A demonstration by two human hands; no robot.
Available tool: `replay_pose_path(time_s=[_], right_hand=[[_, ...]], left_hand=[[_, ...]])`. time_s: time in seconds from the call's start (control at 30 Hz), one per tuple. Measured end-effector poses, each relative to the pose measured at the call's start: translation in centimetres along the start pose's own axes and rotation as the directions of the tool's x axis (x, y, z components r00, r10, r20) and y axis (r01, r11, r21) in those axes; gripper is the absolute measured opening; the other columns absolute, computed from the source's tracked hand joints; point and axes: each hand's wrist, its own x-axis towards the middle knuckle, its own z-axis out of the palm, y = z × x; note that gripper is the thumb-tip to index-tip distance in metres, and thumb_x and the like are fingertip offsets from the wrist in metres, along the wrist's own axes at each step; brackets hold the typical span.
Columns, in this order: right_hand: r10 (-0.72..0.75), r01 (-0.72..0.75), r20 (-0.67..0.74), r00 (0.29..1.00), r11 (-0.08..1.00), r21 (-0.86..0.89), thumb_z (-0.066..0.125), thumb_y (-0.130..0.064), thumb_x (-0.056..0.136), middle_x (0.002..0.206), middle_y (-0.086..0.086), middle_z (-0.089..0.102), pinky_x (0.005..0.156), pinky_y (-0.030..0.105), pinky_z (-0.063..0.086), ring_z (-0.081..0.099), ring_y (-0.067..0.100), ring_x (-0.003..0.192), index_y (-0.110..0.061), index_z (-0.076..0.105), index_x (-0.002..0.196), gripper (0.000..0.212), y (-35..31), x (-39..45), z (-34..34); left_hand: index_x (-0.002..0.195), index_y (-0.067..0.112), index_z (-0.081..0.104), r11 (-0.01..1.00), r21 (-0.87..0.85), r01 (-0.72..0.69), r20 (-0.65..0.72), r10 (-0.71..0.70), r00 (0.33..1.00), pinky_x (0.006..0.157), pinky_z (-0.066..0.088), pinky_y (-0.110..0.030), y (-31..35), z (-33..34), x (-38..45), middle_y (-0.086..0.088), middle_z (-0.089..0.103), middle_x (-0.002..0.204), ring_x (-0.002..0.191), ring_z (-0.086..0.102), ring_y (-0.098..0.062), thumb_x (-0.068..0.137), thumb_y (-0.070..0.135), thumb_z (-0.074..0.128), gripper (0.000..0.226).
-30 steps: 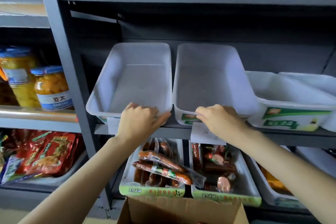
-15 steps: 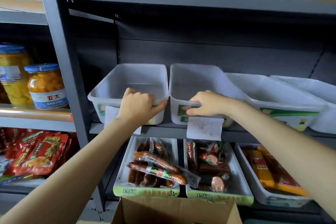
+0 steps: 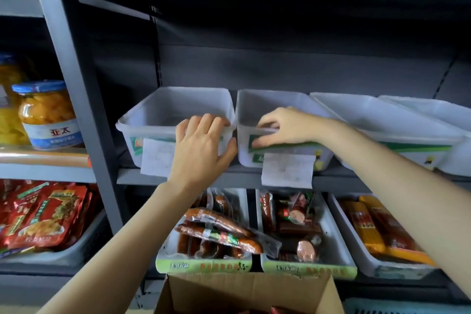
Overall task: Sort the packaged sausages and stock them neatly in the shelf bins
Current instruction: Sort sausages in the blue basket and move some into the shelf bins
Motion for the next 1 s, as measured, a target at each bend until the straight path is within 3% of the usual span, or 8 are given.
replay_pose_path(time_s=[0.07, 0.17, 0.37, 0.47, 0.57, 0.7, 0.87, 1.0], right_hand=[[-0.061, 0.063, -0.076, 0.995, 0.998, 0.027, 0.066, -0.054, 0.078, 0.111, -0.008, 0.065, 0.092, 0.037, 0.047, 0.057, 0.012, 0.104, -0.025, 0.063, 0.114, 0.047, -0.1, -1.8, 0.1], [-0.123, 0.122, -0.139, 0.983, 0.992, -0.014, 0.064, -0.048, 0.083, 0.122, -0.012, 0.057, 0.091, 0.029, 0.043, 0.05, 0.007, 0.109, -0.029, 0.052, 0.126, 0.049, 0.4, -5.2, 0.4], [-0.157, 0.111, -0.353, 0.922, 0.983, -0.146, 0.055, -0.056, 0.083, 0.138, -0.005, 0.049, 0.102, 0.028, 0.028, 0.039, 0.015, 0.126, -0.022, 0.048, 0.136, 0.063, 5.5, -14.8, 4.3], [0.0, -0.028, -0.159, 0.987, 0.984, -0.176, 0.054, -0.058, 0.085, 0.146, -0.007, 0.037, 0.105, 0.027, 0.025, 0.031, 0.013, 0.132, -0.027, 0.037, 0.142, 0.067, 10.3, -20.7, 9.2], [0.153, -0.128, 0.082, 0.985, 0.96, -0.248, 0.048, -0.057, 0.088, 0.153, -0.007, 0.023, 0.112, 0.033, 0.026, 0.023, 0.015, 0.138, -0.031, 0.024, 0.147, 0.069, 14.8, -25.4, 13.8], [0.166, -0.12, 0.148, 0.975, 0.952, -0.28, 0.045, -0.053, 0.092, 0.155, -0.006, 0.015, 0.112, 0.031, 0.02, 0.017, 0.016, 0.14, -0.03, 0.016, 0.149, 0.068, 17.7, -27.7, 17.3], [0.132, -0.067, 0.285, 0.949, 0.972, -0.227, 0.043, -0.051, 0.094, 0.156, -0.006, 0.01, 0.113, 0.033, 0.017, 0.012, 0.017, 0.142, -0.03, 0.012, 0.15, 0.067, 19.7, -28.6, 22.4], [0.115, -0.032, 0.41, 0.905, 0.978, -0.205, 0.039, -0.045, 0.098, 0.156, -0.002, 0.01, 0.111, 0.038, 0.025, 0.017, 0.022, 0.14, -0.031, 0.011, 0.15, 0.061, 22.5, -29.9, 25.9]], left_hand=[[0.103, 0.009, 0.06, 0.998, -0.059, 0.0, -0.018, -0.001, 1.0, 0.086, 0.029, -0.031, 1.3, -0.6, -1.1, -0.007, 0.061, 0.106, 0.096, 0.047, -0.021, 0.084, 0.029, 0.043, 0.033], [0.108, 0.006, 0.056, 0.988, -0.15, 0.028, -0.035, -0.033, 0.999, 0.087, 0.029, -0.031, 2.9, -1.1, -2.3, -0.012, 0.057, 0.114, 0.102, 0.043, -0.02, 0.084, 0.025, 0.043, 0.033], [0.112, 0.011, 0.045, 0.931, -0.352, -0.096, 0.055, 0.123, 0.991, 0.086, 0.029, -0.033, 10.3, 1.3, -6.6, -0.011, 0.051, 0.118, 0.103, 0.043, -0.024, 0.08, 0.018, 0.046, 0.032], [0.11, 0.01, 0.046, 0.9, -0.398, -0.179, 0.169, 0.264, 0.95, 0.081, 0.029, -0.034, 14.8, 3.8, -10.7, -0.008, 0.047, 0.118, 0.098, 0.044, -0.026, 0.075, 0.017, 0.047, 0.036], [0.109, 0.008, 0.051, 0.893, -0.381, -0.238, 0.362, 0.381, 0.851, 0.082, 0.032, -0.037, 18.3, 6.7, -14.9, -0.013, 0.054, 0.109, 0.093, 0.043, -0.026, 0.074, 0.023, 0.046, 0.038], [0.11, 0.009, 0.049, 0.85, -0.368, -0.376, 0.474, 0.52, 0.711, 0.082, 0.037, -0.038, 21.0, 9.0, -18.3, -0.013, 0.057, 0.107, 0.094, 0.045, -0.026, 0.074, 0.025, 0.043, 0.04], [0.11, 0.015, 0.046, 0.806, -0.404, -0.433, 0.566, 0.592, 0.574, 0.075, 0.049, -0.037, 22.3, 9.6, -22.3, -0.007, 0.061, 0.103, 0.089, 0.053, -0.023, 0.077, 0.031, 0.038, 0.038], [0.11, 0.015, 0.048, 0.811, -0.392, -0.434, 0.609, 0.583, 0.538, 0.073, 0.046, -0.036, 23.2, 10.1, -24.7, -0.005, 0.049, 0.106, 0.085, 0.048, -0.021, 0.077, 0.03, 0.037, 0.038]])
